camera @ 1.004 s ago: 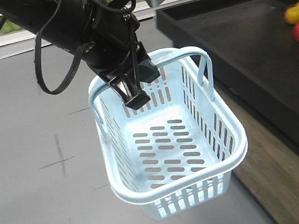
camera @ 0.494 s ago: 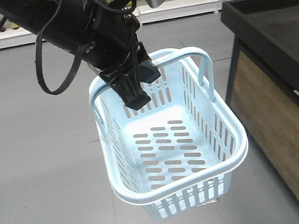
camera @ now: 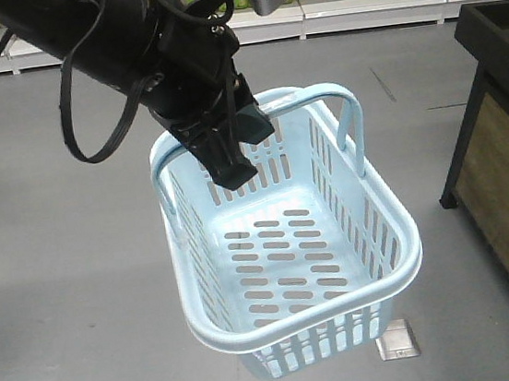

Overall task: Pick three apples into basket with both arms
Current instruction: 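Carry the basket in the left gripper while the base drives away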

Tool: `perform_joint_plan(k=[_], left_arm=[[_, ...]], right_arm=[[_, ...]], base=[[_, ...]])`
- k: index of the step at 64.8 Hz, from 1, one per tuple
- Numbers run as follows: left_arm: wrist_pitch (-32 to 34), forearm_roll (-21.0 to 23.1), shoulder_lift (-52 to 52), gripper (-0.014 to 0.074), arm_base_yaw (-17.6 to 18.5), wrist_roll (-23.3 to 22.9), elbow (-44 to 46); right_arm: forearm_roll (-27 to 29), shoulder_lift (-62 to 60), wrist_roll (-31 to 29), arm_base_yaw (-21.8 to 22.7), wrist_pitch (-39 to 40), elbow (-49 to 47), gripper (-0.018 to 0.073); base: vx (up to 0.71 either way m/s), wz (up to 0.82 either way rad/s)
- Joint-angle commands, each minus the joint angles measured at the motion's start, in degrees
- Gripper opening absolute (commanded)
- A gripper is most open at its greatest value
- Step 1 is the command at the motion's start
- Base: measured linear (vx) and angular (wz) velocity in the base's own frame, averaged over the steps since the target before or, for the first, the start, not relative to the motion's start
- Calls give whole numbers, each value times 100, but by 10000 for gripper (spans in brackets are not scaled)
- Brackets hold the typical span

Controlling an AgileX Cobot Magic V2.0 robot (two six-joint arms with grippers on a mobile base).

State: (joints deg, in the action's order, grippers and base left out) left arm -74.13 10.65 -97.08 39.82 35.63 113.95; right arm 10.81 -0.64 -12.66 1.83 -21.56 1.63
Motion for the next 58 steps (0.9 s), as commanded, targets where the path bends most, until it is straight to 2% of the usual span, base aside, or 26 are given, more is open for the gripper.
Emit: perform_joint_plan(k=[1,24,58], left_arm=[[249,123,252,-6,25,-52,199],[249,123,252,-6,25,-52,199],[249,123,252,-6,25,-52,199]], right_arm=[[19,-67,-8,3,394,19,-4],[19,-67,-8,3,394,19,-4],[19,-67,-8,3,388,19,-4]], base=[[11,15],[16,10],[25,-6]])
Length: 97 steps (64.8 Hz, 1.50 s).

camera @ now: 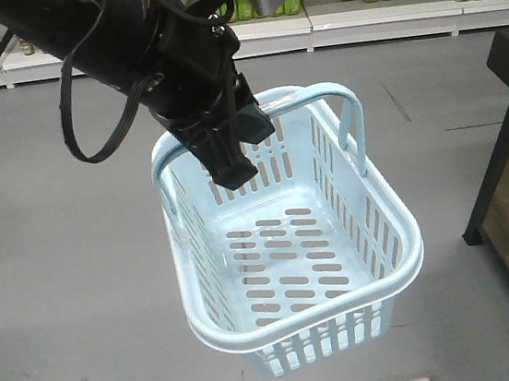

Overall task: Pick three apples into basket with both arms
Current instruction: 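Carry the basket in the left gripper while the base drives away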

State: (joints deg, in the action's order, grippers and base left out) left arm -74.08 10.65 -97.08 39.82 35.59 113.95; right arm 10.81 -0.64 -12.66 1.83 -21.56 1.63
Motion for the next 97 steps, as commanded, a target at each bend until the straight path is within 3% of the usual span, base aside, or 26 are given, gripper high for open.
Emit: perform_joint_plan(k=[1,97], left_arm=[[243,123,252,-6,25,-48,199],[243,123,252,-6,25,-48,199]], right_arm=[[19,-67,-8,3,388,19,-4],[19,-67,-8,3,394,19,-4]], base=[[27,1],[29,-2]])
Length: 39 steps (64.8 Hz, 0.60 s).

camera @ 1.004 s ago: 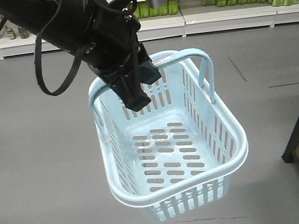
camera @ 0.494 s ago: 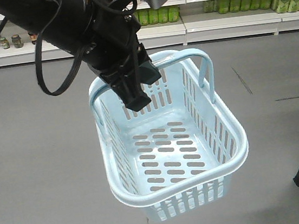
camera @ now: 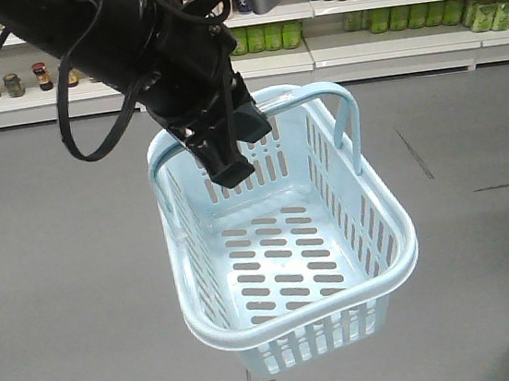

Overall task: Pick three apples into basket with both arms
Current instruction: 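Carry the basket in the left gripper while the base drives away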

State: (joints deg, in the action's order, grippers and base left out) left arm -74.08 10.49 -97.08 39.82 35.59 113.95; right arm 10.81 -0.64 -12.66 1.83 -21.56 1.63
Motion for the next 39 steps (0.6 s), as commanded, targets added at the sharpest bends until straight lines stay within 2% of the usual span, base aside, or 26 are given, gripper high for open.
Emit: perform_joint_plan(k=[1,18,39], left_arm=[[243,139,252,-6,25,-48,199],[243,139,252,-6,25,-48,199],[243,139,252,-6,25,-48,199]], right_arm=[[19,-67,-8,3,394,19,-4],[19,-67,-8,3,394,19,-4],[19,-67,-8,3,385,19,-4]], base=[[25,-14],[22,-32],[16,-64]])
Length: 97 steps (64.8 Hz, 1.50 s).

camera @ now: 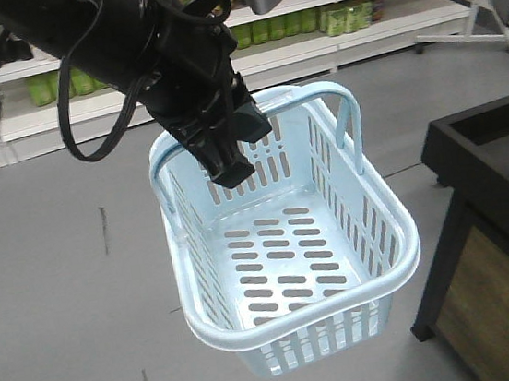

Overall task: Pick three apples into basket with both arms
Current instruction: 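Carry the basket in the left gripper while the base drives away, then drive the base to the apple table holding the basket aloft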

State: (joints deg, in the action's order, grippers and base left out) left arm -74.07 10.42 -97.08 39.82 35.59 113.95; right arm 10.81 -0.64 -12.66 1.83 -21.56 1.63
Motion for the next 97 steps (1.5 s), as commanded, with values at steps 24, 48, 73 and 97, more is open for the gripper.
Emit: perform_joint_plan(k=[24,48,73,97], left_arm=[[243,146,252,-6,25,-48,199],[243,146,252,-6,25,-48,199],[243,146,252,-6,25,-48,199],[243,146,252,-6,25,-48,199]], right_arm=[[19,-67,-8,3,385,19,-4],[19,-67,-8,3,393,19,-4],[19,-67,-8,3,393,19,-4],[19,-67,-8,3,393,19,-4]], base=[[16,-65],[15,-63],[14,-65],[12,-57]])
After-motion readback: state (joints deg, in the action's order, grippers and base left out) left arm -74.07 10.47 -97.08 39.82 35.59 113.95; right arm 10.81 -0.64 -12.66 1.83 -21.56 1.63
